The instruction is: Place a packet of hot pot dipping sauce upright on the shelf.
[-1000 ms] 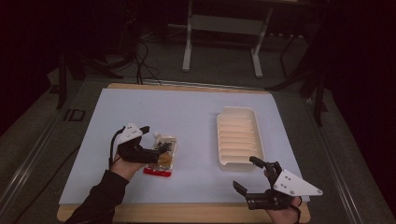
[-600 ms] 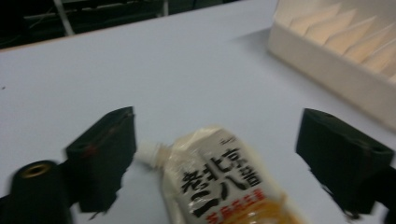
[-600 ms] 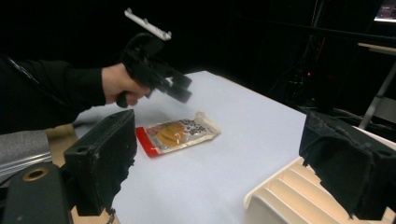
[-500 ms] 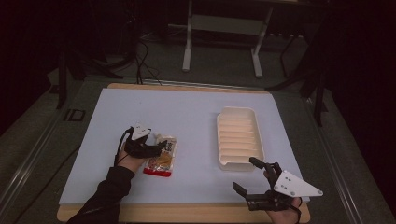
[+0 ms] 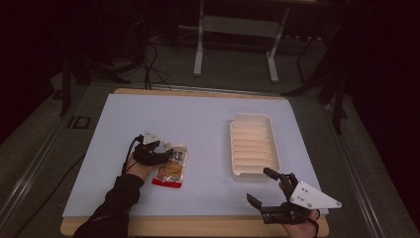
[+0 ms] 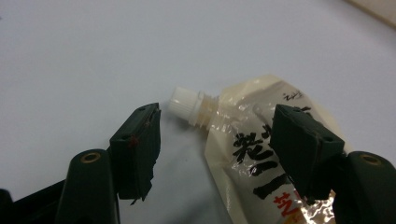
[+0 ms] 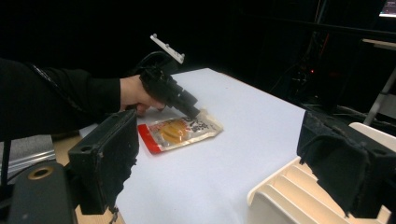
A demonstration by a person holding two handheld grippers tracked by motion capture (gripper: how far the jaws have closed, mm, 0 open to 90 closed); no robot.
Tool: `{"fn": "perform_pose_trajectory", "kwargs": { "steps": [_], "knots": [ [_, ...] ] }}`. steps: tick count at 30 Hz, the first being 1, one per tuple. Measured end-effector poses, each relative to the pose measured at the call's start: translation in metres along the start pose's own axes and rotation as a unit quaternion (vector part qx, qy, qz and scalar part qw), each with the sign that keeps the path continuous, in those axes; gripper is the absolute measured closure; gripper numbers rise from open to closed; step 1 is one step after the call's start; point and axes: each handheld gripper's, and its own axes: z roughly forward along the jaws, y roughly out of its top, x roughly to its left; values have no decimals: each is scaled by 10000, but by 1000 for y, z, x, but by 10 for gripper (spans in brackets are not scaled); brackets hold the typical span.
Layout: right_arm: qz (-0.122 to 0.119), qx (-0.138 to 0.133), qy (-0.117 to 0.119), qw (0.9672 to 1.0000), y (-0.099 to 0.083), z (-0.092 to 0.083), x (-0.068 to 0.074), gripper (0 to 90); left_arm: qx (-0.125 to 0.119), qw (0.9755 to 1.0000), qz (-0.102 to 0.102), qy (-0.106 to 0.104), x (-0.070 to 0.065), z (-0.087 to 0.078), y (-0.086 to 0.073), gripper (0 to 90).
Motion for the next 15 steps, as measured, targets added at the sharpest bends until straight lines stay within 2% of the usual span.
{"fn": "perform_pose_trajectory", "kwargs": {
  "steps": [7,15],
  "knots": [
    [3,28,8,10000,0,0,0,128,177,9997,-163,-108,2,6,-1,337],
    [20,36,36,10000,-1,1,1,128,474,9986,227,77,-10,11,4,311]
  ]
}}
